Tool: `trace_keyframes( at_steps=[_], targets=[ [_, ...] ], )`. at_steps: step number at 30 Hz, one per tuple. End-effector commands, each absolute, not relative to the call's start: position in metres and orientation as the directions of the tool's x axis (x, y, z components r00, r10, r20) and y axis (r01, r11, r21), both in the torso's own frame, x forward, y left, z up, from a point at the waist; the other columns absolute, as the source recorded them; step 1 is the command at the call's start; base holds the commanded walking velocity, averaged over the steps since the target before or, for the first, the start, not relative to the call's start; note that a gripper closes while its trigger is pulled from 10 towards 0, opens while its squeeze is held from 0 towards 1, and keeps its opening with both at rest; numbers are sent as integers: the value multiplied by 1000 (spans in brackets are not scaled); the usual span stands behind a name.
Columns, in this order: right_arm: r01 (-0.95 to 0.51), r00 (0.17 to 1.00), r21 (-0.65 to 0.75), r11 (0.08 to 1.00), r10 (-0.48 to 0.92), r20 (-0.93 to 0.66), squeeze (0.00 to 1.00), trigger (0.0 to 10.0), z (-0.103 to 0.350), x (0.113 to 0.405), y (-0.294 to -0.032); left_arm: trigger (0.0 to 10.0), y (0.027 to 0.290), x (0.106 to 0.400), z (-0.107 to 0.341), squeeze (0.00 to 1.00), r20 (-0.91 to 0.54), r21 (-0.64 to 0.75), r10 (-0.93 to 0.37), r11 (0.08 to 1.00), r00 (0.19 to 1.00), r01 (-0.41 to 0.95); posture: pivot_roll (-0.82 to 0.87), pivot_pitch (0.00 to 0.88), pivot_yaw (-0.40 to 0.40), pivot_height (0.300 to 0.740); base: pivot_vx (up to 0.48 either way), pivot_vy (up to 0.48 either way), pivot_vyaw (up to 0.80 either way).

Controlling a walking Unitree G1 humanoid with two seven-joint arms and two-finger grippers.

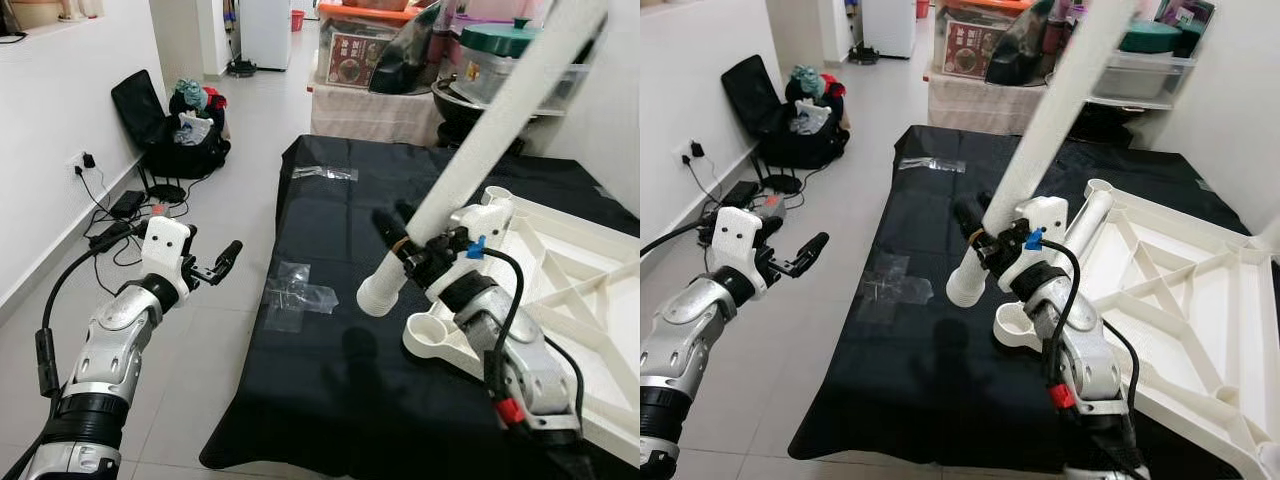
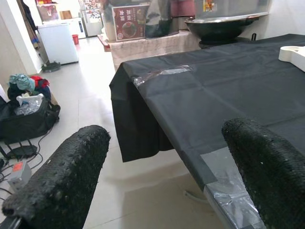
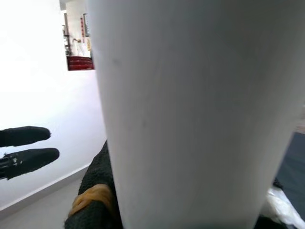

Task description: Building children table

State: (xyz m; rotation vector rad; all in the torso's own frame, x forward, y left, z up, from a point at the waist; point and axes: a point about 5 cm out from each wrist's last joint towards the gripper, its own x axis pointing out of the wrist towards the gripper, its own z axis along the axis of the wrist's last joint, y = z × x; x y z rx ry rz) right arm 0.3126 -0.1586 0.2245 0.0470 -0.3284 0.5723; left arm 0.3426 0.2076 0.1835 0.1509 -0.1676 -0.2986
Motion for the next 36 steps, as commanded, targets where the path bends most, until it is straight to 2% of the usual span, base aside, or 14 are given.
trace_keyframes(
  at_steps=[1,8,11,15,19,21,27,36],
  targets=[
    [-557,769,-60,829,541,340,0,0,228,313,-159,10000,210,342,180,0,116,183,-306,942,945,283,92,0,-96,740,0,0,0],
    [-547,780,-123,828,557,286,0,0,230,320,-192,10000,206,341,179,0,113,170,-328,936,938,307,87,0,-94,740,0,0,0],
    [-536,792,-116,836,545,275,0,0,229,320,-196,10000,203,340,178,0,105,167,-354,928,929,334,82,0,-90,740,0,0,0],
    [-497,831,-88,863,503,239,0,0,219,318,-194,10000,194,339,178,0,95,181,-406,905,909,385,81,0,-84,740,0,-356,0],
    [-485,845,-69,872,488,221,0,0,210,316,-190,10000,194,339,180,0,104,176,-404,907,909,383,80,0,-83,740,0,-480,0],
    [-480,849,-65,875,482,217,0,0,206,316,-191,10000,201,342,184,0,124,138,-366,927,923,349,80,0,-83,740,0,0,0],
    [-477,851,-61,877,478,216,0,0,204,316,-192,10000,201,342,185,0,134,127,-362,929,922,347,79,0,-82,740,0,0,0],
    [-454,866,-47,890,454,208,0,0,198,313,-192,10000,200,341,187,0,150,117,-377,925,914,363,75,0,-75,740,472,0,0]
  ],
)
